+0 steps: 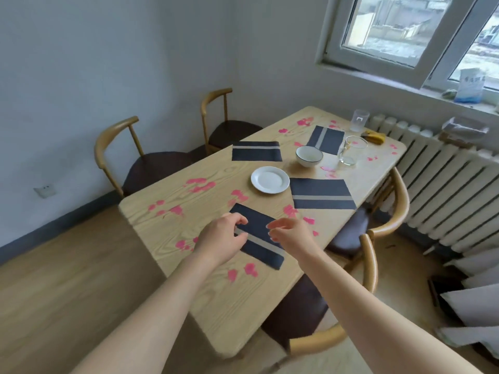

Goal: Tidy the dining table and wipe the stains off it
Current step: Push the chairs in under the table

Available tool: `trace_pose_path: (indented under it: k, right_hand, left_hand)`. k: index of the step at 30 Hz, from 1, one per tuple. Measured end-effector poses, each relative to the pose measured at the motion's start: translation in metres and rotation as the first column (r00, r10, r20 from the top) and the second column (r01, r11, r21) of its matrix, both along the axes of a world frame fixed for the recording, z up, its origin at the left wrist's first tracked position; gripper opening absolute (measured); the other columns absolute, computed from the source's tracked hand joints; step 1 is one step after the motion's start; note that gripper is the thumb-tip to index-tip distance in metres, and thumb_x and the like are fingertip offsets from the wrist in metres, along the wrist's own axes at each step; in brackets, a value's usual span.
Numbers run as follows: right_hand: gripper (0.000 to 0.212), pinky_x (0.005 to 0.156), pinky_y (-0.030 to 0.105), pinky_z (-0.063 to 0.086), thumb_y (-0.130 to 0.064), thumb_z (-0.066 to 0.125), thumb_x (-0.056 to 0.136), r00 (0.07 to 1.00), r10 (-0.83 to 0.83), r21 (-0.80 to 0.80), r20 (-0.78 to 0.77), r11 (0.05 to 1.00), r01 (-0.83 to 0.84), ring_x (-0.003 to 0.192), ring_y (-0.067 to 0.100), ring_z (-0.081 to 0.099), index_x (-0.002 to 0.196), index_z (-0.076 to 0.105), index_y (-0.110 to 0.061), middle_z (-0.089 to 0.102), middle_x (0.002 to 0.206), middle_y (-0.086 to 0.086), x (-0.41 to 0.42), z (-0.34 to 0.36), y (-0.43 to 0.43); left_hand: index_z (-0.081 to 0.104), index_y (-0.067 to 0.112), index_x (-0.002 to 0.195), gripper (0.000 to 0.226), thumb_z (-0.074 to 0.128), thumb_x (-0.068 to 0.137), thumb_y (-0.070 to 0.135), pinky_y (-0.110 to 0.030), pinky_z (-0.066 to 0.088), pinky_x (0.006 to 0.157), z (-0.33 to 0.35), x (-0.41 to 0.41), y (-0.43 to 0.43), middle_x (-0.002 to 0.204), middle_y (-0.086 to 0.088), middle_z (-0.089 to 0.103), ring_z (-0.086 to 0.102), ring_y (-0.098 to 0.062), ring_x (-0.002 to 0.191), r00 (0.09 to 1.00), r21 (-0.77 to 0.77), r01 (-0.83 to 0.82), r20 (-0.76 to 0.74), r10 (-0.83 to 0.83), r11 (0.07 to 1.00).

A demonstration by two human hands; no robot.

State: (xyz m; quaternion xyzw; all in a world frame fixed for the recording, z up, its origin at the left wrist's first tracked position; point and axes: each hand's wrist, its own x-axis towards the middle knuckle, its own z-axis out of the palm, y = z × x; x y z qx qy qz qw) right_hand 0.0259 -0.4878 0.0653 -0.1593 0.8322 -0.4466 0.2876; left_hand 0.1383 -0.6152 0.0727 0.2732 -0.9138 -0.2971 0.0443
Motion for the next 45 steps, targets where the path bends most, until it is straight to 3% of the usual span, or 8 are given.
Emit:
trace_pose_path:
  k: [3, 8, 14, 20, 25, 33, 42, 45]
  right_hand:
    - [0.022, 0.08, 0.028, 0.055, -0.011, 0.055, 0.086, 1.0, 0.001, -0.002, 0.003, 1.0, -0.001, 0.091, 0.011, 0.064, 0.089, 0.071, -0.026, 0.07, 0.096, -0.005, 0.036, 0.004, -0.074]
    - [0.019, 0.063, 0.022, 0.051, -0.01, 0.057, 0.086, 0.998, 0.07, 0.01, -0.006, 0.997, -0.07, 0.084, 0.016, 0.064, 0.09, 0.071, -0.022, 0.068, 0.087, -0.002, 0.101, 0.006, -0.197]
    - [0.019, 0.081, 0.026, 0.052, -0.01, 0.057, 0.089, 0.989, 0.149, 0.032, 0.0, 0.988, -0.149, 0.097, 0.016, 0.063, 0.1, 0.071, -0.018, 0.067, 0.101, 0.0, 0.144, 0.002, -0.288]
    - [0.019, 0.075, 0.027, 0.052, -0.01, 0.056, 0.085, 0.987, 0.154, 0.057, -0.045, 0.987, -0.151, 0.089, 0.015, 0.064, 0.09, 0.071, -0.021, 0.068, 0.089, -0.002, 0.144, -0.006, -0.38]
    - [0.021, 0.071, 0.025, 0.05, -0.013, 0.055, 0.085, 0.983, 0.181, 0.005, -0.034, 0.983, -0.181, 0.086, 0.015, 0.063, 0.083, 0.07, -0.026, 0.066, 0.083, -0.006, 0.132, -0.017, -0.479]
    - [0.023, 0.091, 0.032, 0.052, -0.014, 0.055, 0.087, 0.989, 0.144, 0.014, -0.031, 0.99, -0.143, 0.093, 0.011, 0.065, 0.08, 0.068, -0.031, 0.066, 0.081, -0.012, 0.07, -0.017, -0.627]
    - [0.02, 0.067, 0.022, 0.052, -0.015, 0.056, 0.088, 0.995, 0.1, 0.082, 0.0, 0.992, -0.1, 0.08, 0.01, 0.064, 0.081, 0.068, -0.03, 0.067, 0.079, -0.008, 0.028, -0.025, -0.719]
    - [0.022, 0.075, 0.028, 0.055, -0.014, 0.057, 0.087, 1.0, 0.028, 0.101, 0.013, 0.994, -0.029, 0.087, 0.013, 0.065, 0.077, 0.068, -0.031, 0.068, 0.082, -0.006, 0.01, -0.038, -0.758]
  left_hand:
    - [0.054, 0.026, 0.126, 0.034, 0.055, 0.093, 0.03, -0.02, 0.045, 0.071, 0.012, 0.041, -0.076, 0.124, 0.007, 0.055, 0.057, -0.008, 0.096, 1.0, 0.005, -0.014, -0.006, 0.014, 1.0]
    - [0.056, 0.026, 0.121, 0.031, 0.058, 0.091, 0.03, -0.029, 0.05, 0.083, 0.021, 0.11, -0.195, 0.122, 0.005, 0.056, 0.055, -0.011, 0.105, 0.998, 0.02, -0.065, -0.012, 0.065, 0.998]
    - [0.057, 0.026, 0.122, 0.032, 0.059, 0.09, 0.032, -0.023, 0.046, 0.072, 0.014, 0.157, -0.284, 0.125, 0.007, 0.055, 0.054, -0.009, 0.104, 0.99, 0.031, -0.13, -0.047, 0.132, 0.991]
    - [0.056, 0.028, 0.122, 0.032, 0.059, 0.091, 0.029, -0.018, 0.04, 0.067, 0.0, 0.176, -0.364, 0.118, 0.008, 0.054, 0.051, -0.006, 0.093, 0.984, 0.016, -0.175, -0.039, 0.175, 0.984]
    - [0.056, 0.029, 0.122, 0.031, 0.059, 0.091, 0.03, -0.022, 0.047, 0.079, -0.011, 0.163, -0.457, 0.125, 0.009, 0.056, 0.055, -0.007, 0.105, 0.983, -0.048, -0.18, -0.028, 0.179, 0.983]
    - [0.054, 0.025, 0.126, 0.035, 0.058, 0.092, 0.029, -0.02, 0.048, 0.081, -0.014, 0.099, -0.608, 0.128, 0.006, 0.055, 0.057, -0.009, 0.105, 0.987, -0.071, -0.153, 0.035, 0.156, 0.986]
    - [0.051, 0.025, 0.128, 0.037, 0.058, 0.092, 0.029, -0.021, 0.045, 0.081, -0.033, 0.049, -0.712, 0.134, 0.004, 0.051, 0.056, -0.012, 0.111, 0.987, 0.014, -0.155, 0.037, 0.155, 0.988]
    - [0.05, 0.026, 0.13, 0.039, 0.058, 0.092, 0.03, -0.025, 0.046, 0.088, -0.045, 0.022, -0.757, 0.139, 0.004, 0.048, 0.054, -0.014, 0.117, 0.992, 0.033, -0.123, 0.036, 0.122, 0.992]
